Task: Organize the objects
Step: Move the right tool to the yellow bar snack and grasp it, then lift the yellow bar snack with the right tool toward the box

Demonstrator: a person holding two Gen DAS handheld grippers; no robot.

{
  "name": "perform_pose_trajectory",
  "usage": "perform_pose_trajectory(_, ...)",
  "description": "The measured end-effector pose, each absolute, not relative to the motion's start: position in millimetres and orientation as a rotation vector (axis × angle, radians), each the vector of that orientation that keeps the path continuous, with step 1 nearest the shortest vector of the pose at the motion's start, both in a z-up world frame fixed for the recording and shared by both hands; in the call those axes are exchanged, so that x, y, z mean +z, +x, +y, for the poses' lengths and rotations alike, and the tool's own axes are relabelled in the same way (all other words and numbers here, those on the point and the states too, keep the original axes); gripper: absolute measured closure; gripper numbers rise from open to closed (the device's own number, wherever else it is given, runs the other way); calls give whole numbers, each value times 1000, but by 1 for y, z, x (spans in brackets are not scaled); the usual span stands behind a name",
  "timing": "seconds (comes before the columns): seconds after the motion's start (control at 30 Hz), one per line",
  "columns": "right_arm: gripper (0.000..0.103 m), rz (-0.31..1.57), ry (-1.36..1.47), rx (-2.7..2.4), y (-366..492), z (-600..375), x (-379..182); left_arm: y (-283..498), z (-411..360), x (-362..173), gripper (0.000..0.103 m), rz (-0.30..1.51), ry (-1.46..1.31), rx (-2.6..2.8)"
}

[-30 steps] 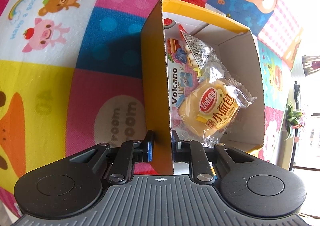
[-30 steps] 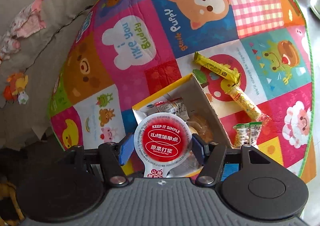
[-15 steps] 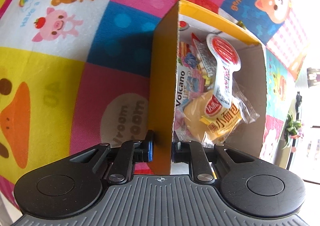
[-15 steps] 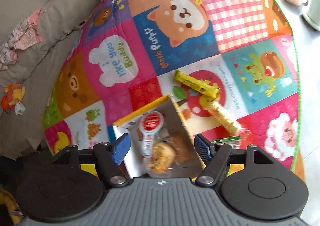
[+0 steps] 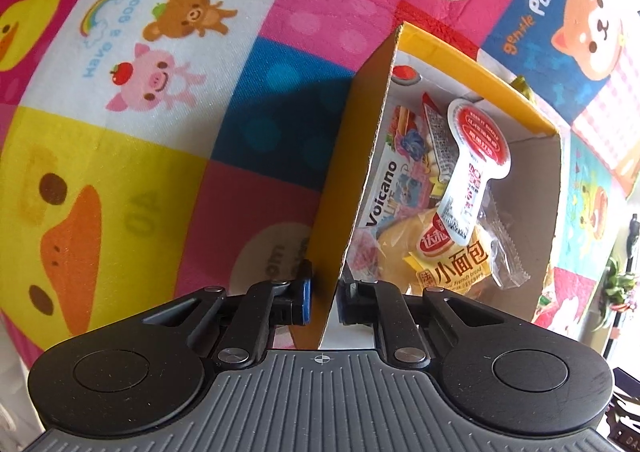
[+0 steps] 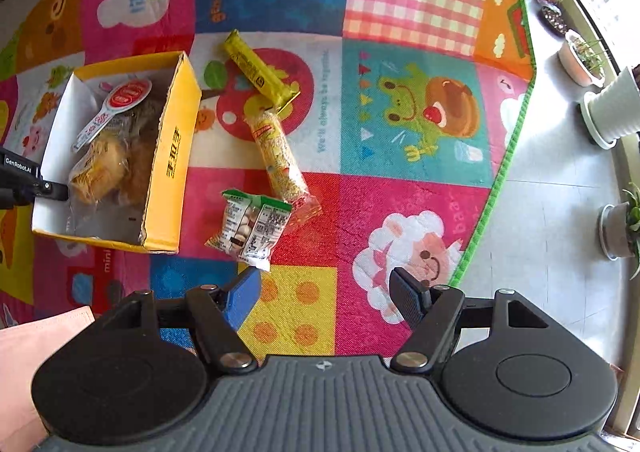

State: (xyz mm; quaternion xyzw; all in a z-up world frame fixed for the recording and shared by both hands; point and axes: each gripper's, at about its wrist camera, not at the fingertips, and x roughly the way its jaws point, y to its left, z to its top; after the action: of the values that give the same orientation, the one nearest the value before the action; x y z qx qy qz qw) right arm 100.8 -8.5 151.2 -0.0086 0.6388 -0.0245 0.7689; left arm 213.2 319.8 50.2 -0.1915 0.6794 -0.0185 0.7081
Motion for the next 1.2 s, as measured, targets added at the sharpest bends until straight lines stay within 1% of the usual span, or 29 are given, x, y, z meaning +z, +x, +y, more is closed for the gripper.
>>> perform_pose_trajectory(0.03, 31, 1398, 19, -36, 102, -11, 145, 213, 319, 50, 90, 1512, -420, -40)
perform_pose_trajectory(0.07, 27, 1410, 54, -25, 103, -13, 138, 212, 319, 49, 90, 1517, -416, -36)
perform_pose_trajectory(0.1, 26, 1420, 84, -18, 105, -15, 131, 211, 318, 49, 90, 1522, -415, -30)
perform_pose_trajectory(0.23, 26, 1422, 103, 15, 117, -18, 115, 209, 314, 48, 90, 1543, -393, -11)
perform_pose_trajectory(0.33, 26, 1368, -4, 69, 142, -15, 114, 205, 313, 47, 91, 1556, -391, 5)
perform_pose_trajectory(0.53, 26, 1165, -343, 249, 211, 14, 105, 199, 307, 55, 91, 1572, -388, 61)
perform_pose_trajectory(0.57, 28, 1144, -390, 304, 224, 22, 100, 198, 306, 56, 91, 1573, -388, 71)
perform_pose_trajectory(0.6, 31, 1135, -419, 351, 235, 30, 94, 198, 304, 58, 91, 1573, -382, 83)
perform_pose_trajectory(0.7, 32, 1123, -445, 417, 266, 47, 76, 198, 295, 60, 91, 1564, -348, 82)
perform_pose_trajectory(0.77, 33, 1148, -393, 430, 287, 51, 63, 194, 289, 61, 91, 1557, -316, 78)
perform_pose_trajectory(0.83, 43, 1193, -319, 413, 307, 47, 51, 190, 285, 60, 91, 1558, -299, 86)
perform_pose_trajectory(0.9, 57, 1238, -256, 380, 319, 40, 42, 187, 283, 59, 91, 1558, -298, 98)
perform_pose_trajectory(1.03, 70, 1258, -254, 409, 310, 30, 39, 182, 279, 55, 91, 1570, -310, 108)
perform_pose_trajectory(1.07, 76, 1263, -274, 419, 304, 27, 40, 184, 276, 53, 91, 1575, -296, 106)
perform_pose_trajectory(1.2, 81, 1297, -211, 386, 284, -2, 48, 195, 259, 48, 91, 1611, -213, 72)
